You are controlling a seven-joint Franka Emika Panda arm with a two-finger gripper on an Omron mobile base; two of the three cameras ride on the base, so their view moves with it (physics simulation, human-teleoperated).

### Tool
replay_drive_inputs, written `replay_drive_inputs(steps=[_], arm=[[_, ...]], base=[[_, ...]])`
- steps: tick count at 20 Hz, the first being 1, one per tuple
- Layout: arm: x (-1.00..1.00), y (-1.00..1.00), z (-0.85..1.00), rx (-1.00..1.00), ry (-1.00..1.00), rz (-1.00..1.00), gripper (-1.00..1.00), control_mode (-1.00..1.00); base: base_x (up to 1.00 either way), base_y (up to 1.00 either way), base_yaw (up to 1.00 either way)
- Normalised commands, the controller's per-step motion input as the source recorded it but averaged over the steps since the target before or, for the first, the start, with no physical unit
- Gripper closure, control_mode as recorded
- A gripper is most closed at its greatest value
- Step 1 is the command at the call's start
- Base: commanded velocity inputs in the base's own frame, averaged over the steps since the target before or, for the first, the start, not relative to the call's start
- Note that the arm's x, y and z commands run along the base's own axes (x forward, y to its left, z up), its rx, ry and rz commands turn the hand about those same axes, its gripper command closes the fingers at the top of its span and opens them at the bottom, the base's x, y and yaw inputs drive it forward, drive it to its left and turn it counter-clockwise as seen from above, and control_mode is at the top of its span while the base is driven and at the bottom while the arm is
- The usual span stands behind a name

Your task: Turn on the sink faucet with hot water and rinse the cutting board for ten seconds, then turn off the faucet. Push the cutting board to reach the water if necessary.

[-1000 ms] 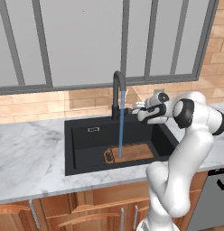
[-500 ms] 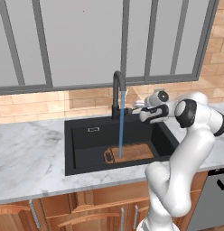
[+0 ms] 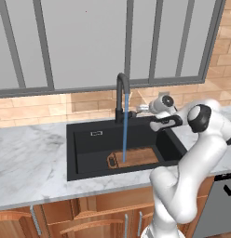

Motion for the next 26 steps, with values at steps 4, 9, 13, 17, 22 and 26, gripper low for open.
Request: replay_drive_inputs(steps=[4,9,13,17,22,26], arm=[[0.0,0.0,-0.06,0.0,0.0,0.0,1.0,-1.0],[0.0,0.05,0.0,0.0,0.0,0.0,1.0,-1.0],[0.04,0.05,0.0,0.0,0.0,0.0,1.0,-1.0],[0.11,0.0,0.01,0.0,0.0,0.0,1.0,-1.0],[0.12,0.0,0.0,0.0,0.0,0.0,1.0,-1.0],[0.08,0.0,0.05,0.01,0.01,0.0,1.0,-1.0]], base=[[0.0,0.0,0.0],[0.0,0.0,0.0],[0.0,0.0,0.0],[0.0,0.0,0.0],[0.0,0.0,0.0],[0.0,0.0,0.0]])
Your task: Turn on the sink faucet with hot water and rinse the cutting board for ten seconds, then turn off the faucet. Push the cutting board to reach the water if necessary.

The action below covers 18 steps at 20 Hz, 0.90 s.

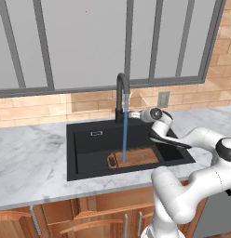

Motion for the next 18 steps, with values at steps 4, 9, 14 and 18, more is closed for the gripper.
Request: replay_drive_inputs(steps=[4,9,14,18], arm=[[0.0,0.0,0.01,0.0,0.02,0.02,1.0,-1.0],[0.0,0.0,0.0,0.0,0.0,0.01,1.0,-1.0],[0.0,-0.02,0.0,0.0,0.0,0.0,1.0,-1.0],[0.0,-0.2,0.18,0.0,0.02,0.0,1.0,-1.0]], base=[[0.0,0.0,0.0],[0.0,0.0,0.0],[0.0,0.0,0.0],[0.0,0.0,0.0]])
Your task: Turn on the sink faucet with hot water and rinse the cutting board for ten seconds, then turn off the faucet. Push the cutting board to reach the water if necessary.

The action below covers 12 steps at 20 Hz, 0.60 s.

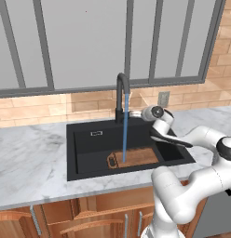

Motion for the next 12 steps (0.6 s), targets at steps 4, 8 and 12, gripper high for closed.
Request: replay_drive_inputs(steps=[4,8,12], arm=[[0.0,-0.29,0.27,0.0,0.07,0.0,1.0,-1.0],[0.0,-0.32,0.34,0.0,0.11,0.0,1.0,-1.0],[0.0,-0.25,0.32,0.0,0.15,0.03,1.0,-1.0]], base=[[0.0,0.0,0.0],[0.0,0.0,0.0],[0.0,0.0,0.0]])
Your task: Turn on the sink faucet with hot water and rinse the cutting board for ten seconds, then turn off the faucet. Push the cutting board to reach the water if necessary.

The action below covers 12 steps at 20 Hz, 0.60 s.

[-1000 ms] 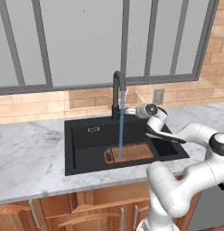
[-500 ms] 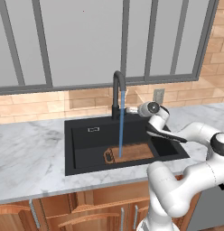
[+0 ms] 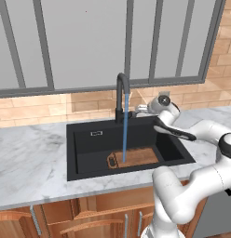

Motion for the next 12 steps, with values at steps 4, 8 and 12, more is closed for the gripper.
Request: replay_drive_inputs(steps=[4,8,12], arm=[[0.06,0.0,0.05,0.09,0.14,0.2,1.0,-1.0],[0.06,0.0,0.01,0.13,0.15,0.26,1.0,-1.0],[0.0,-0.06,0.0,0.05,0.03,0.15,1.0,-1.0]], base=[[0.0,0.0,0.0],[0.0,0.0,0.0],[0.0,0.0,0.0]])
